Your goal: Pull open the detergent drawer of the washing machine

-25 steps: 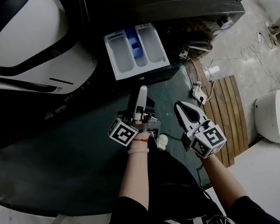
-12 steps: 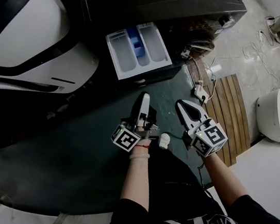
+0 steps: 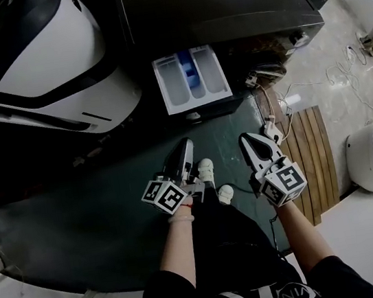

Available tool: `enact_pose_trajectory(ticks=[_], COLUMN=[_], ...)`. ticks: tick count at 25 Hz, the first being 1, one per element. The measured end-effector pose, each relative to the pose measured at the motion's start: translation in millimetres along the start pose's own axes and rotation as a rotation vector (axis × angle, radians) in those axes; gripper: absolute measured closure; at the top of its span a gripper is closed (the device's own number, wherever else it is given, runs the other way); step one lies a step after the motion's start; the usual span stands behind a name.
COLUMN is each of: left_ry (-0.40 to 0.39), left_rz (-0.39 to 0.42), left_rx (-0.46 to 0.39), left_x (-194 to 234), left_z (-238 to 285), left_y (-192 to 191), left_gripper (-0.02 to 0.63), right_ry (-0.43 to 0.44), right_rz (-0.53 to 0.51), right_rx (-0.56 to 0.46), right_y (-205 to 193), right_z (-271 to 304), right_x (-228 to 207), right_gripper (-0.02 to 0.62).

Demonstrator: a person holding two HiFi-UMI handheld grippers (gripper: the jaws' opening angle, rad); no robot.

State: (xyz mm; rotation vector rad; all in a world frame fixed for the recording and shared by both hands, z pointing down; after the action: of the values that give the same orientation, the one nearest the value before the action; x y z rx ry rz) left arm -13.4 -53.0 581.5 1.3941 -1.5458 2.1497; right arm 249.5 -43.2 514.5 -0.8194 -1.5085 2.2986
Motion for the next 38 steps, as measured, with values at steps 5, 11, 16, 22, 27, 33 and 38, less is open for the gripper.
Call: enact_pose_trajectory(ticks=[5, 11, 16, 22, 27, 33, 38], left_ry=[0.103, 0.122, 0.133, 0.137, 0.115, 0.111, 0.107], left_rz=[0.209, 0.356, 0.393, 0.441, 0.496, 0.561, 0.597], left_rx=[0.094, 0.13, 0.107, 0.081, 0.075, 0.055, 0.024], left_x=[-17.9, -41.4, -55.2, -76.0, -96.0, -117.7, -130.9], left_z=[-8.3, -13.1, -19.3, -20.6, -19.5, -19.2, -15.3], left_y=[26.0, 51.6, 73.4, 96.7, 115.6, 137.5, 152.5], left_gripper=[0.597, 0.597, 0.597, 0.597, 0.597, 0.597, 0.597], right_ry=[0.006, 0.026, 0.033, 0.043, 0.053, 0.061, 0.057], right_rz=[-0.021, -0.058, -0.07, -0.11, -0.118, -0.143, -0.165], right_rx=[-0.025, -0.044, -0.064, -0.07, -0.09, -0.116, -0.144], right_y=[20.7, 44.7, 61.9, 81.8, 99.9, 120.6, 137.6], right_z=[-1.4, -4.6, -9.5, -17.2, -25.0, -33.3, -35.6], right_x=[2.2, 6.6, 13.7, 21.0, 27.1, 34.1, 35.7], right_gripper=[0.58, 0.581, 0.581, 0.581, 0.581, 0.581, 0.581])
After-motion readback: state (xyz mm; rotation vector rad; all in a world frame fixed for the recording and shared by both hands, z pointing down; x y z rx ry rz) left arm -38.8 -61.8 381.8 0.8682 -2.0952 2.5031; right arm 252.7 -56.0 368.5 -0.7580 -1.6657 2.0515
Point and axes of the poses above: the fingertips, and each gripper's own axes: z forward along the fingers, x to its left, y out of its top, the point moved 10 cm from there along -z, backward along the fingers, and after that the axes turned 3 degrees about x, right-handed, at the moved point
